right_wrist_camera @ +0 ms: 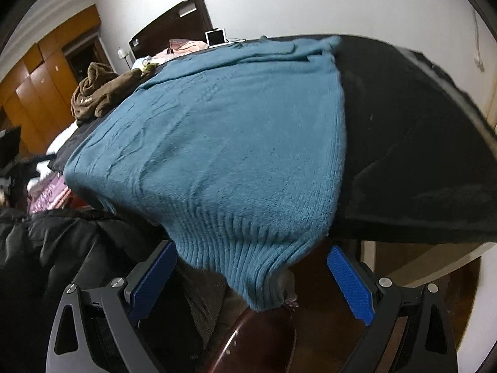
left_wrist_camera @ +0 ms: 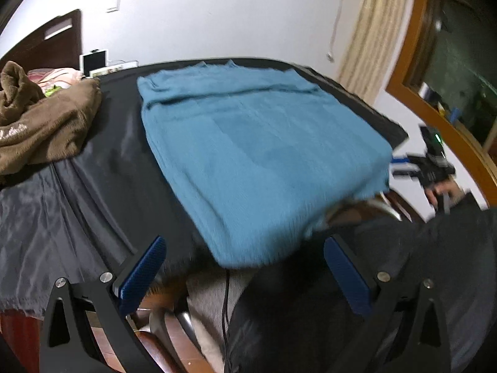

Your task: Fold clothes

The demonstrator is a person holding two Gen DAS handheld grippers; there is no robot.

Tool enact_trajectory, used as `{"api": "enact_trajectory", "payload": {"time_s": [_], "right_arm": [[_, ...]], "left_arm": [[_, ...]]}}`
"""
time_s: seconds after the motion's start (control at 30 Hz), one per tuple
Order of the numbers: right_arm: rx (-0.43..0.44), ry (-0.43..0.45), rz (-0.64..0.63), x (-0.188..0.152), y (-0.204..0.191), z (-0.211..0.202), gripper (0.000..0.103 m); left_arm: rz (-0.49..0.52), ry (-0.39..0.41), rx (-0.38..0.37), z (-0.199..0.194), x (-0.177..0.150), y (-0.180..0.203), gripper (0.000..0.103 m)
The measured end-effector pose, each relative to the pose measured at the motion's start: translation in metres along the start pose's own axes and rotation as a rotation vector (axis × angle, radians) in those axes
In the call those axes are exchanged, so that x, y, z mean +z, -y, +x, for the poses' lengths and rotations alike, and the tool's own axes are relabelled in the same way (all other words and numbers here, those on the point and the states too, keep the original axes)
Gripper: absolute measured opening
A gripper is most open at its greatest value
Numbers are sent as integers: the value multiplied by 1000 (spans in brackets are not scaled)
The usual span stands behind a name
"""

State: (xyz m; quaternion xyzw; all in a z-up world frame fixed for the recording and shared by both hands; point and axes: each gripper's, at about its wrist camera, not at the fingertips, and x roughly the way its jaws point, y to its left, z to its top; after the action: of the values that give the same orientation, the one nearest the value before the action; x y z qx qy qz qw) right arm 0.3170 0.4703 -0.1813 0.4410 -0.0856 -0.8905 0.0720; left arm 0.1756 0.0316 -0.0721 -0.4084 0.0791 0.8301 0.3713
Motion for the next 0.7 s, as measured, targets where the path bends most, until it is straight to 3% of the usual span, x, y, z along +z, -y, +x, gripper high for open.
{"api": "enact_trajectory", "payload": {"time_s": [0.23,0.53,0.6,0.67,0.7], "right_arm": [[72,20,61,3,11,10,99],[157,39,80,8,7,19,98],[156,36,67,8,2,21,92],[146,30,57,8,-2,23,69],[151,28,57,7,-1,23,63]], "left_arm": [[-33,-47,-123,16,-25,-13,102],[-224,-98,-313,65,-37,-34,102],[-261,-88,-361,70,-35,-36,102],[-277,-81,-386,73,-31,-35,102],[-282,-79,-394,75,-30,-34,102]]}}
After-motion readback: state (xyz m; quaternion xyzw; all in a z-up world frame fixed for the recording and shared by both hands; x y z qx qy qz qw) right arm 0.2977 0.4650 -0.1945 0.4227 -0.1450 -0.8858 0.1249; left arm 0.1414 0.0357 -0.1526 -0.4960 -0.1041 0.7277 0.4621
